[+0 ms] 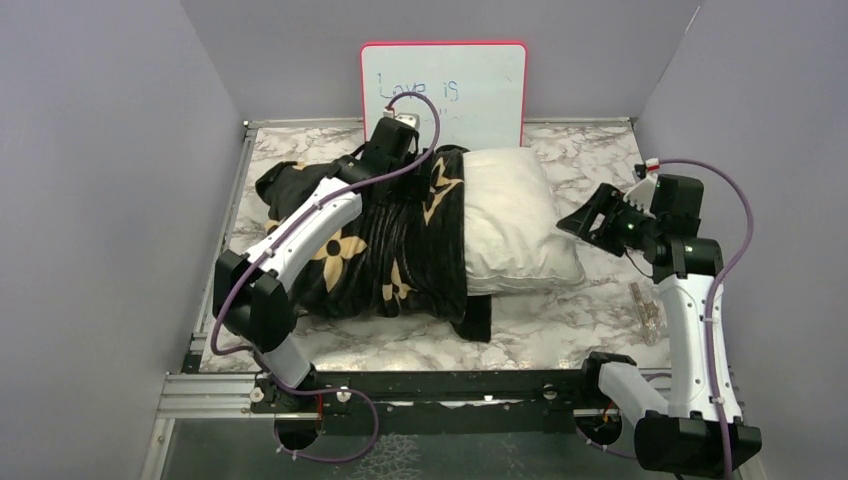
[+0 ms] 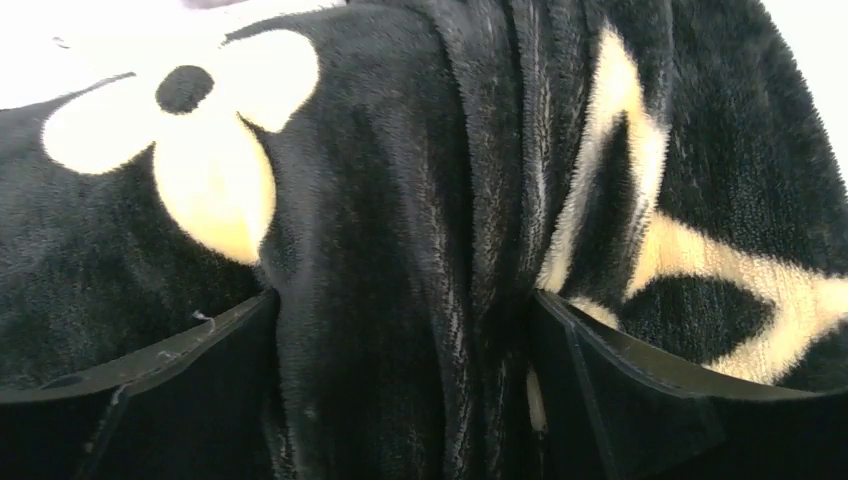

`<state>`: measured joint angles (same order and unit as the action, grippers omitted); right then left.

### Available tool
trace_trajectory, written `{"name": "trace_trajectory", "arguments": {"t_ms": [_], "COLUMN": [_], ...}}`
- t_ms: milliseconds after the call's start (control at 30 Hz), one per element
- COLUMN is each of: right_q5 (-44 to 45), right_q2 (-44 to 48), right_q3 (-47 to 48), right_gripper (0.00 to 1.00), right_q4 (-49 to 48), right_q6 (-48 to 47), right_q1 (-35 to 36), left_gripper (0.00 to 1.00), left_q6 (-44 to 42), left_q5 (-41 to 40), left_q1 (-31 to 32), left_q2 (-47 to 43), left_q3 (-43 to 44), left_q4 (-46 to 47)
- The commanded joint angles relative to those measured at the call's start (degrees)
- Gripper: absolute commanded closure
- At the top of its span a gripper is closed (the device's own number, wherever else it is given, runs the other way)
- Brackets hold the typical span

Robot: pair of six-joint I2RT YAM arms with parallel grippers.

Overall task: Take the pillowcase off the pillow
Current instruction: Remove the pillow from the pillowcase.

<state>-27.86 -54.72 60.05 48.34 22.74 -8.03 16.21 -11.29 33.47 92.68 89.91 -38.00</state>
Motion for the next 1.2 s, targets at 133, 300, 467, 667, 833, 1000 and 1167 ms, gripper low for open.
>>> {"name": "trace_trajectory", "arguments": {"t_ms": [133, 300, 467, 667, 833, 1000, 1167], "right_q5": [-3.0, -16.9, -20.7, -1.8, 21.2, 23.3, 18.2], "right_q2": [-0.6, -4.0, -12.7, -25.4, -34.1, -36.4, -29.2], "right_q3": [9.0, 6.5, 11.2, 25.7, 31.0, 21.3, 9.3], "right_gripper": [0.21, 0.17, 0.13, 0.04, 0.00, 0.41, 0.78], "right_q4": [1.7, -5.7, -8.1, -2.9, 1.2, 0.0, -8.9], "right_q6": [-2.3, -0.2, -1.0, -5.0, -8.4, -8.8, -9.5], "right_q1": [-0.5, -0.3, 2.8, 19.8, 30.9, 35.4, 37.1], "left_gripper": [0.45, 0.74, 0.98, 1.00, 1.00, 0.98, 0.50], "left_q6": [2.4, 9.0, 13.1, 16.3, 18.8, 19.8, 19.4], "left_q5": [17.1, 20.9, 22.0, 20.8, 20.0, 19.1, 10.5], "left_q1": [-1.0, -0.9, -0.6, -0.5, -0.5, -0.5, -0.6], "left_q2": [-3.6, -18.2, -32.5, -43.3, -47.3, -49.1, -44.2], "left_q3": [-19.3, -38.7, -52.5, -57.8, -59.3, -59.1, -49.6], "left_q4": [8.2, 19.9, 26.8, 26.2, 26.1, 25.2, 16.4]}}
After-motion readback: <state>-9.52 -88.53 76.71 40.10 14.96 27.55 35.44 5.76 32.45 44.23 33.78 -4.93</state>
